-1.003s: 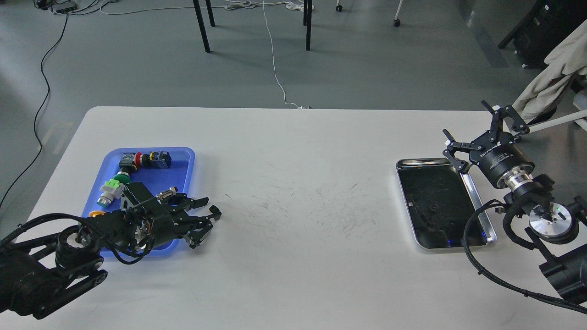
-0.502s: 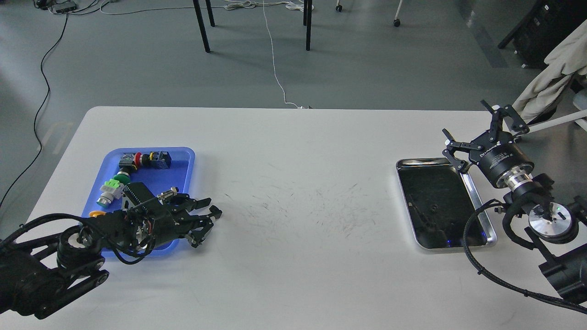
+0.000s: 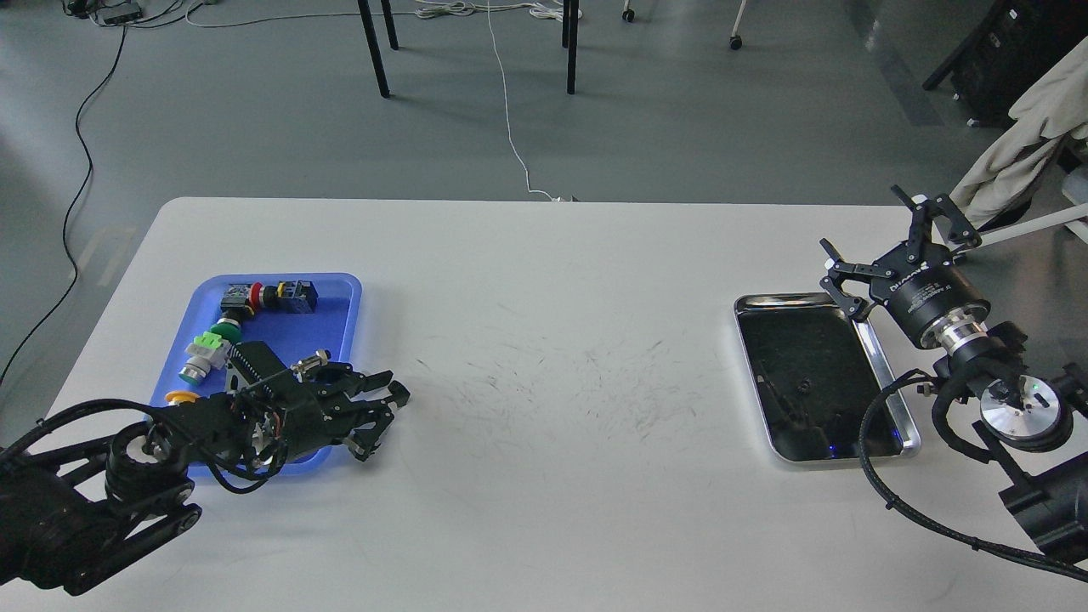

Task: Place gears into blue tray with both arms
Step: 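Close the left gripper on the black part, then carry the black part into the blue tray and open the left gripper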

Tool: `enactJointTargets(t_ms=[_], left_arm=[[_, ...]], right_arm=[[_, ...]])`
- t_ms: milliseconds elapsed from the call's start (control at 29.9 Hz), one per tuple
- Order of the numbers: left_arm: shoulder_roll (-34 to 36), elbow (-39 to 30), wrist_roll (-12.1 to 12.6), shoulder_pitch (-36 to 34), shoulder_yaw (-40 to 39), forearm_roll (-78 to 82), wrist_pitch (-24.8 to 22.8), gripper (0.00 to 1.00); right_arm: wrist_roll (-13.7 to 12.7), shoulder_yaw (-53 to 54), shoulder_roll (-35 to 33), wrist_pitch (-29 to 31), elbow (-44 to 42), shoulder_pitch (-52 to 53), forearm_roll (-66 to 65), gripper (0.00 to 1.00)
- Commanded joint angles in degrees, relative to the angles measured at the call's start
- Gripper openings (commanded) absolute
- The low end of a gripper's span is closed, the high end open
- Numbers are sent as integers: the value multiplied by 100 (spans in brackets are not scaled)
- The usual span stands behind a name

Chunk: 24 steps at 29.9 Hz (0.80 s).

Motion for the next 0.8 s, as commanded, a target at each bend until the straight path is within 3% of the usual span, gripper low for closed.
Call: enactJointTargets(t_ms=[0,301,769], left_arm=[[-1,12,6,0,0,0,5,31],[-1,12,6,-8,0,0,-4,30],[17,12,33,-17,-9,0,5,21]], right_arm=[[0,0,-1,0,-9,-8,0,95],[9,0,8,0,-9,-8,0,95],[0,0,8,0,-9,1,0,95]])
